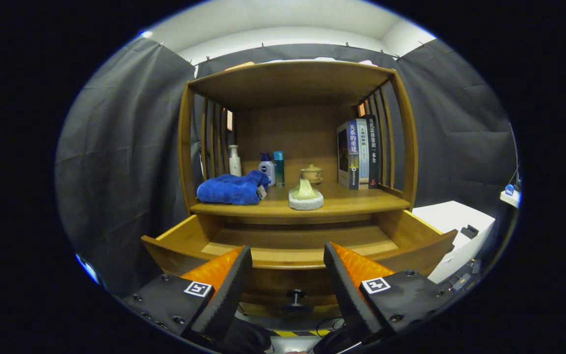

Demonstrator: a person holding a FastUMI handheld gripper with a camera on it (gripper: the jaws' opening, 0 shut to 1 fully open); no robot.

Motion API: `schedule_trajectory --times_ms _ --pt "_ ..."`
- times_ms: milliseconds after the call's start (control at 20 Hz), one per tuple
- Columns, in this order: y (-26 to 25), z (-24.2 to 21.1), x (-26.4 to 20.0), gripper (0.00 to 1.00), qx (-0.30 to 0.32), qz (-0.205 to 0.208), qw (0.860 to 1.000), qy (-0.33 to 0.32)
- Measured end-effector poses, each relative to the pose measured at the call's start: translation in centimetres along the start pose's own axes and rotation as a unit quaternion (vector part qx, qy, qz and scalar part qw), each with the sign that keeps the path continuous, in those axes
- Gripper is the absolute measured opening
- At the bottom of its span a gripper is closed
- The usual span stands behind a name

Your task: Pull open the drawer, take out the items inside it, and place them on the countertop above the cabinet.

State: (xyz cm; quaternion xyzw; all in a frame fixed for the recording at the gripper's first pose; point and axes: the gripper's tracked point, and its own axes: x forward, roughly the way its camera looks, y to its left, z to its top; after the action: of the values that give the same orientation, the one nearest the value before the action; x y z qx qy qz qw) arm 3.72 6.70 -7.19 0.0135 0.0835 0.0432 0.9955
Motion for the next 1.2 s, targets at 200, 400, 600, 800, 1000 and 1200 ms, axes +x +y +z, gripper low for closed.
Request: schedule_trajectory --times_ms 200,400,600,800,1000,1200 --pt "-1.1 -2.6 -0.3 0.95 0.016 -0.004 1.0 0.007" --pt "-1.7 -3.9 0.5 0.95 0.001 -0.015 1.0 0.014" --pt "-1.8 -4.9 1.5 0.95 -0.029 -0.031 0.999 0.011" --pt "-1.6 -5.3 1.5 0.97 -0.051 -0.051 0.997 -0.002" --pt "-1.5 -5.2 1.4 0.98 -0.042 -0.049 0.998 -0.003" --pt "-1.7 -4.9 2.1 0.98 -0.043 -0.048 0.998 -0.002"
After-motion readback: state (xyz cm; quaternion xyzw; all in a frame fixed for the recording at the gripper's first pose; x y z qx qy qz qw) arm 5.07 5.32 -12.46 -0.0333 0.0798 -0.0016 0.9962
